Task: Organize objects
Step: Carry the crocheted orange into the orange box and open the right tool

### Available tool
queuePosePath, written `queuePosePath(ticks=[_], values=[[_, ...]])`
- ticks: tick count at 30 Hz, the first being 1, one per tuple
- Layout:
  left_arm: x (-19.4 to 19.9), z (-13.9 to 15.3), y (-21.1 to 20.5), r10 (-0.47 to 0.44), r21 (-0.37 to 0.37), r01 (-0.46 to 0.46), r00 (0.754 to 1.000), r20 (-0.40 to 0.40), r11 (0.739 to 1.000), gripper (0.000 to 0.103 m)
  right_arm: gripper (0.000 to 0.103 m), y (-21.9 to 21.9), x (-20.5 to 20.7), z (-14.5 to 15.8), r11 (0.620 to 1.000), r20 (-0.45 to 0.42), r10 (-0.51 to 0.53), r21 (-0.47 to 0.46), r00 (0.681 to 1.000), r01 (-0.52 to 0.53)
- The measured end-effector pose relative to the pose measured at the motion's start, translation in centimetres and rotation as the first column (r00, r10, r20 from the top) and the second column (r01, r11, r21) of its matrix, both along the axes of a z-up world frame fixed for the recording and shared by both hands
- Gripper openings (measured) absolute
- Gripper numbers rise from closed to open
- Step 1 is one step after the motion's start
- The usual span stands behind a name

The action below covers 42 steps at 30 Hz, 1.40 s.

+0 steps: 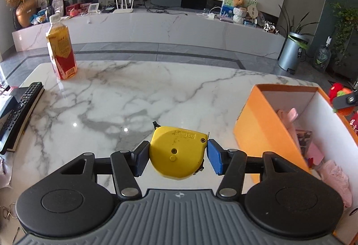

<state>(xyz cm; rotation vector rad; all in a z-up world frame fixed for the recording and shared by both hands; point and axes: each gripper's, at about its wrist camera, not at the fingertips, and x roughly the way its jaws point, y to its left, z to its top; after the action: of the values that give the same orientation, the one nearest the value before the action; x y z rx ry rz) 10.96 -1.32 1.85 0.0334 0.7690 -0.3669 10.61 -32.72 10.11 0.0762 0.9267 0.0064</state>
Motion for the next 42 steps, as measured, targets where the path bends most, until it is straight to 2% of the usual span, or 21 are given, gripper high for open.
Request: queuePosePath(ticks=[3, 5, 10, 12, 17, 24, 26, 27, 28, 33, 36, 37, 39, 42], values=[[-0.8, 0.9, -1.2, -0.023, -0.020, 0.024, 0.999, 0.023, 1.000, 0.064, 0.049, -1.5, 1.9, -2.5, 0.998, -0.062, -0.017, -0.060, 0.998, 0.014], [-1.0, 1.1, -1.6, 0.003, -0.027, -0.003, 1.000, 0.028, 1.000, 0.064, 0.049, -2.0, 3.4, -4.6, 0.995, -0.098, -0.025, -0.094, 0.995, 0.016], [-1.1, 1.1, -2.3, -0.003, -0.027, 0.003, 1.000, 0.017, 1.000, 0.064, 0.050, -2.6, 6.4, -7.9, 0.994, -0.127, -0.040, -0.109, 0.991, 0.026], [-1.2, 1.3, -2.6, -0.010, -0.032, 0.010, 1.000, 0.011, 0.999, 0.064, 0.050, -1.9, 7.3, -8.5, 0.980, -0.103, -0.033, -0.199, 0.994, 0.012], [-1.2, 1.9, -3.1, -0.039, -0.047, 0.040, 0.999, 0.014, 0.998, 0.064, 0.051, -0.6, 8.4, -9.4, 0.950, -0.114, 0.001, -0.309, 0.993, -0.037], [-2.0, 2.4, -3.9, -0.058, -0.040, 0.059, 0.998, 0.024, 0.997, 0.064, 0.054, -0.8, 8.3, -9.5, 0.943, -0.112, 0.043, -0.324, 0.993, -0.078], [-2.2, 2.5, -4.0, -0.058, -0.040, 0.059, 0.998, 0.024, 0.997, 0.064, 0.066, -0.9, 8.2, -9.2, 0.948, -0.091, 0.036, -0.311, 0.995, -0.063], [-2.3, 2.6, -4.0, -0.055, -0.044, 0.056, 0.998, 0.025, 0.997, 0.064, 0.078, -1.0, 8.1, -9.0, 0.953, -0.082, 0.023, -0.301, 0.996, -0.047], [-2.4, 2.7, -4.0, -0.054, -0.045, 0.055, 0.998, 0.026, 0.997, 0.064, 0.081, -1.2, 8.0, -8.8, 0.959, -0.072, 0.011, -0.282, 0.997, -0.031], [-2.6, 2.9, -4.0, -0.049, -0.042, 0.050, 0.998, 0.031, 0.998, 0.065, 0.081, -1.8, 7.3, -7.3, 0.982, -0.059, -0.016, -0.191, 0.998, 0.004], [-2.5, 2.8, -4.0, -0.048, -0.053, 0.049, 0.999, 0.024, 0.997, 0.065, 0.079, -2.4, 6.3, -6.3, 0.999, -0.078, -0.008, 0.047, 0.997, 0.012], [-2.6, 2.8, -3.9, -0.047, -0.058, 0.048, 0.999, 0.024, 0.997, 0.065, 0.073, -2.4, 6.2, -6.3, 0.993, -0.096, 0.004, 0.120, 0.995, 0.007], [-2.6, 2.7, -3.9, -0.056, -0.062, 0.057, 0.998, 0.023, 0.996, 0.065, 0.061, -1.9, 6.3, -6.8, 0.988, -0.154, 0.016, 0.151, 0.988, 0.008], [-2.8, 2.6, -3.7, -0.073, -0.071, 0.074, 0.997, 0.017, 0.995, 0.065, 0.058, -1.9, 7.2, -8.4, 0.978, -0.218, -0.012, 0.199, 0.976, 0.057]])
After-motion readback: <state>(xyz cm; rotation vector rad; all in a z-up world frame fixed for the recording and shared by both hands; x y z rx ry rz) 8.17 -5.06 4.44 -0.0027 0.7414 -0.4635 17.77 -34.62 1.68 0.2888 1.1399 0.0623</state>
